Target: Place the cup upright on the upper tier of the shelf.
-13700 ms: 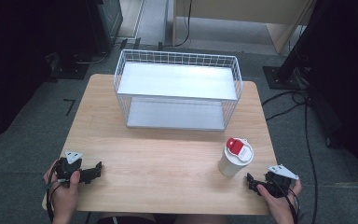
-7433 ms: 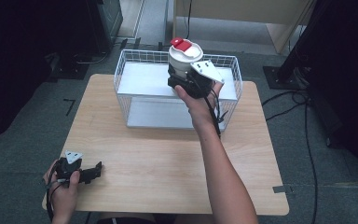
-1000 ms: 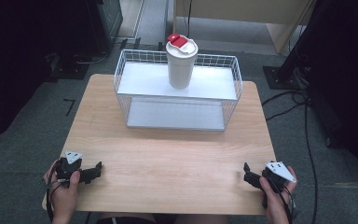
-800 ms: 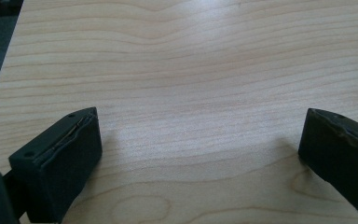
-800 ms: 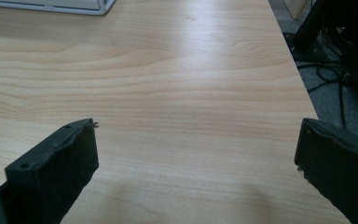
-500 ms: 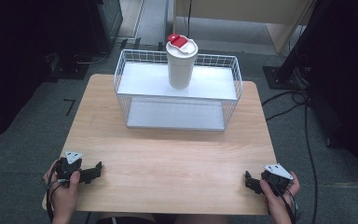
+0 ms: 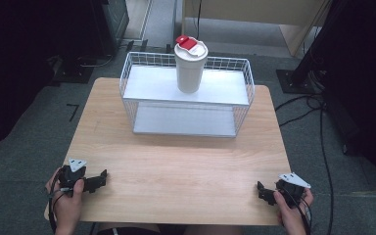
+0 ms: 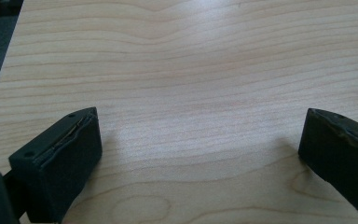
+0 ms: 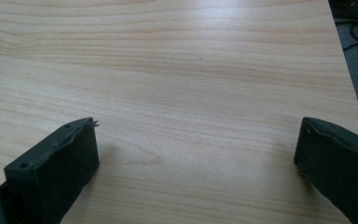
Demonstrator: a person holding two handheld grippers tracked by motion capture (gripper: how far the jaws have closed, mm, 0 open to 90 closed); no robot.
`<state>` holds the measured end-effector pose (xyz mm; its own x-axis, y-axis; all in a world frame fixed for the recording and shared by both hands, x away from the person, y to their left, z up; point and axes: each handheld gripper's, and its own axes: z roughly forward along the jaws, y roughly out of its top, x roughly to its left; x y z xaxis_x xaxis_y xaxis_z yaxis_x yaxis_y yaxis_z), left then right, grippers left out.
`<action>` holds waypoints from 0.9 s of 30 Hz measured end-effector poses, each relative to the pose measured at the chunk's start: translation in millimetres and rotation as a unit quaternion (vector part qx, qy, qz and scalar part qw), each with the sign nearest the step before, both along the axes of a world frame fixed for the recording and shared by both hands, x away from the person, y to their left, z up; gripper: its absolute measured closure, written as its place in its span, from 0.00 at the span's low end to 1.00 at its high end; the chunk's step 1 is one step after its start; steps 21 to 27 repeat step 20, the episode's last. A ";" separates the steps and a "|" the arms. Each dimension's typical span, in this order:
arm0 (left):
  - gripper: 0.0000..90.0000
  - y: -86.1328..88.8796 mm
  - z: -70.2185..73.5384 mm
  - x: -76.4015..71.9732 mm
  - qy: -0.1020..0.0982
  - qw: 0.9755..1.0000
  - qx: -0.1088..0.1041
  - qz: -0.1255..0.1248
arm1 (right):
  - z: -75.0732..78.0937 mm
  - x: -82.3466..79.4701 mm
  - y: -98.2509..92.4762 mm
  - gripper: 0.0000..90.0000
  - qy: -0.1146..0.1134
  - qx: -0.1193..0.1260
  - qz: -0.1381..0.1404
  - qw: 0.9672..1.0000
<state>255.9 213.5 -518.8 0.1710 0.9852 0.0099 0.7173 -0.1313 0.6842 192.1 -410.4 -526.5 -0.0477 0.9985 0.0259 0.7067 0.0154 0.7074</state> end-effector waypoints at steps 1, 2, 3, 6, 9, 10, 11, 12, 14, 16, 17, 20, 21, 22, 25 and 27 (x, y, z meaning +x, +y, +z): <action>0.00 0.0 0.0 0.0 0.000 1.000 0.000 0.000 | 0.0 0.0 0.0 0.00 0.000 0.000 0.000 1.000; 0.00 0.0 0.0 0.0 0.000 1.000 0.000 0.000 | 0.0 0.0 0.0 0.00 0.000 0.000 0.000 1.000; 0.00 0.0 0.0 0.0 0.000 1.000 0.000 0.000 | 0.0 0.0 0.0 0.00 0.000 0.000 0.000 1.000; 0.00 0.0 0.0 0.0 0.000 1.000 0.000 0.000 | 0.0 0.0 0.0 0.00 0.000 0.000 0.000 1.000; 0.00 0.0 0.0 0.0 0.000 1.000 0.000 0.000 | -0.1 0.1 0.0 0.00 -0.001 -0.001 0.001 1.000; 0.00 0.0 0.0 0.0 0.000 1.000 0.000 0.000 | -0.1 0.1 0.0 0.00 -0.001 -0.001 0.001 1.000; 0.00 0.0 0.0 0.0 0.000 1.000 0.000 0.000 | -0.1 0.2 0.1 0.00 -0.001 0.000 0.004 1.000; 0.00 0.0 0.1 0.0 0.000 1.000 0.000 0.000 | -0.1 0.1 0.2 0.00 -0.001 0.000 0.003 1.000; 0.00 -0.1 0.0 0.3 0.000 1.000 0.000 0.001 | -0.1 0.1 0.2 0.00 -0.001 -0.001 0.006 1.000; 0.00 -0.6 0.1 0.8 0.000 1.000 0.000 0.001 | -0.1 0.0 0.5 0.00 -0.001 0.000 0.005 1.000; 0.00 -0.7 0.1 0.9 0.001 1.000 0.000 0.001 | -0.1 -0.1 0.4 0.00 -0.002 -0.002 0.006 1.000; 0.00 -0.7 0.1 1.0 0.001 1.000 0.000 0.001 | -0.1 -0.3 0.5 0.00 -0.001 -0.001 0.006 1.000; 0.00 -0.7 0.1 1.0 0.001 1.000 0.000 0.001 | -0.1 -0.3 0.5 0.00 -0.001 -0.001 0.006 1.000; 0.00 -0.7 0.1 1.0 0.001 1.000 0.000 0.001 | -0.1 -0.3 0.5 0.00 -0.001 -0.001 0.006 1.000; 0.00 -0.7 0.1 1.0 0.001 1.000 0.000 0.001 | -0.1 -0.3 0.5 0.00 -0.001 -0.001 0.006 1.000; 0.00 -0.7 0.1 1.0 0.001 1.000 0.000 0.001 | -0.1 -0.3 0.5 0.00 -0.001 -0.001 0.006 1.000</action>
